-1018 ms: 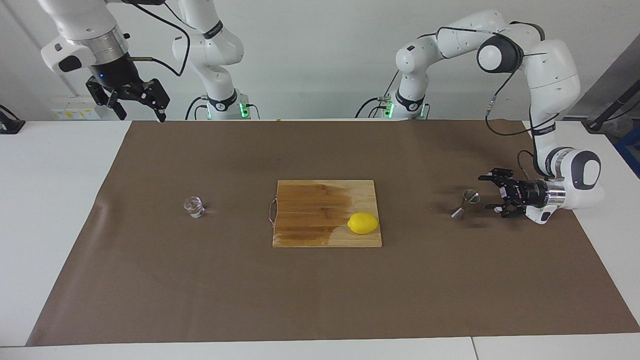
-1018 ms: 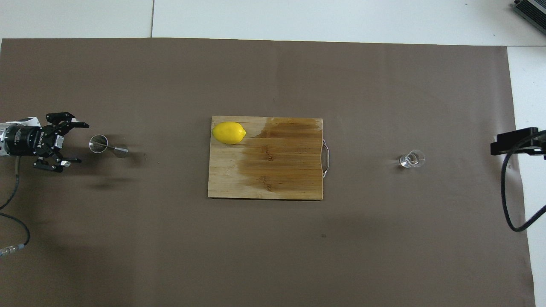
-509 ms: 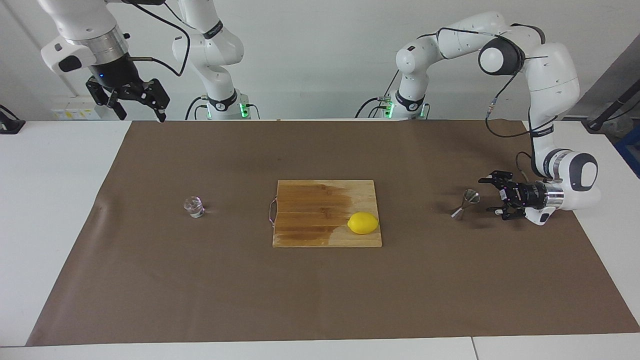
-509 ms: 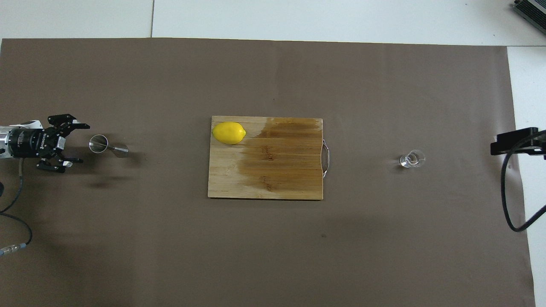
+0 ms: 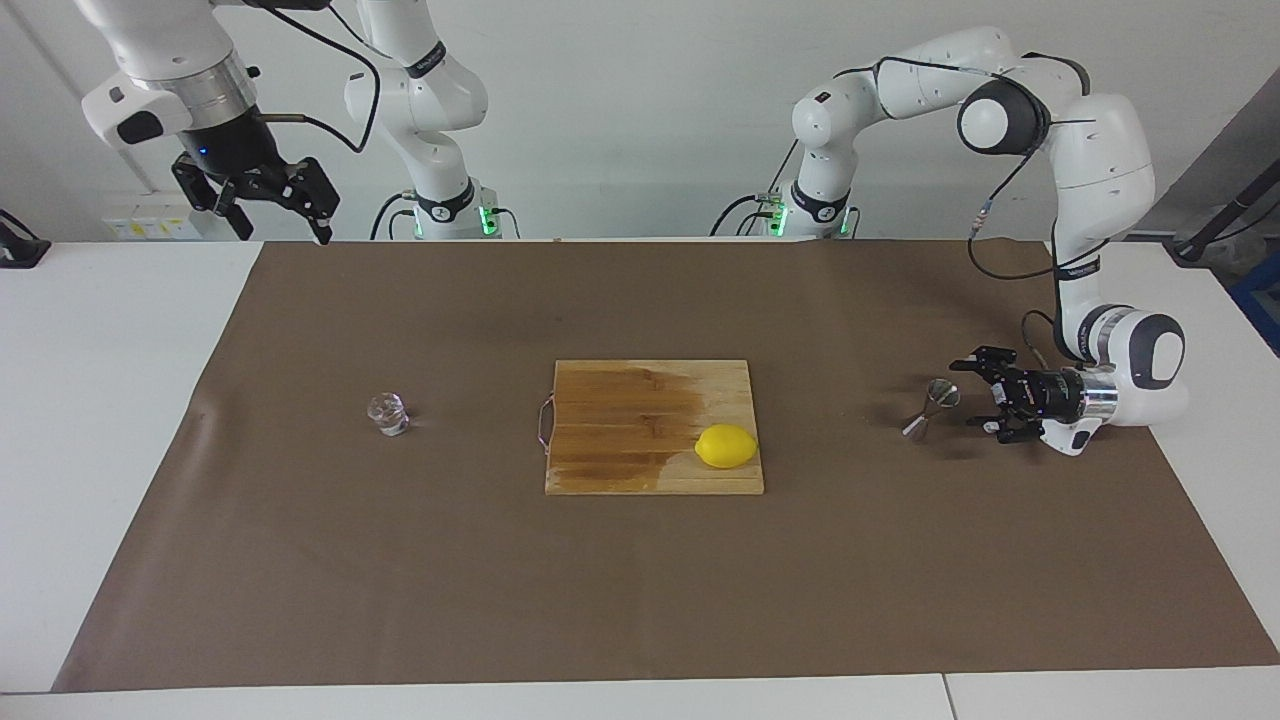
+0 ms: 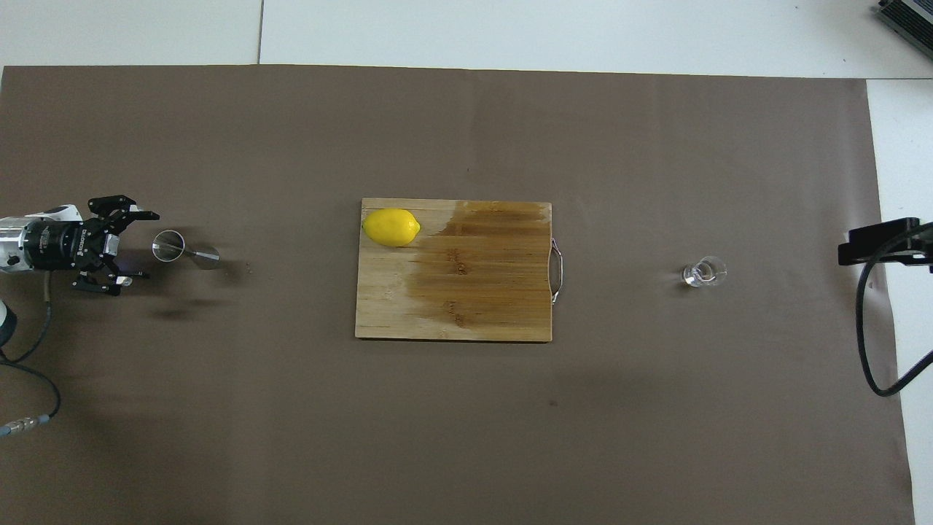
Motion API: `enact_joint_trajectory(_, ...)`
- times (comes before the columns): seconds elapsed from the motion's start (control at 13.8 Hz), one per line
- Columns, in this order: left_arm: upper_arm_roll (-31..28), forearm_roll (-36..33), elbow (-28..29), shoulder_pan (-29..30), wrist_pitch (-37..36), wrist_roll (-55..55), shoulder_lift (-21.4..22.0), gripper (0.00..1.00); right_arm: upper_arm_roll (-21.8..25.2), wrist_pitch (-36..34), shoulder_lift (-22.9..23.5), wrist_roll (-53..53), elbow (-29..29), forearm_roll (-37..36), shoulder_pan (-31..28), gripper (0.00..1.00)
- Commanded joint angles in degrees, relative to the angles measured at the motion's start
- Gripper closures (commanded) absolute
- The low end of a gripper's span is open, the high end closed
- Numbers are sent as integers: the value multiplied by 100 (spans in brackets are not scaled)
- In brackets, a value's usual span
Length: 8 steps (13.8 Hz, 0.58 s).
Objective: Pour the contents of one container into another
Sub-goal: 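Close the left gripper around the small metal cup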
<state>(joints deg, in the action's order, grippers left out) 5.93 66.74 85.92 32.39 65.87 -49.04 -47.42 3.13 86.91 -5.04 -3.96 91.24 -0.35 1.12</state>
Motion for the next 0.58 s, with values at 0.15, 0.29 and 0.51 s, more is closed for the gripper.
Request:
enact_joint_trajectory(0.15, -4, 23, 74, -127, 180, 105, 22, 0, -23, -61, -59, 141, 43, 44, -50, 0)
enact_joint_trajectory(0.29, -5, -108, 47, -137, 294, 105, 31, 0, -23, -61, -59, 141, 43, 44, -50, 0)
enact_joint_trajectory(0.51, -5, -135, 56, -145, 313, 114, 57, 0, -23, -61, -59, 141, 52, 44, -50, 0)
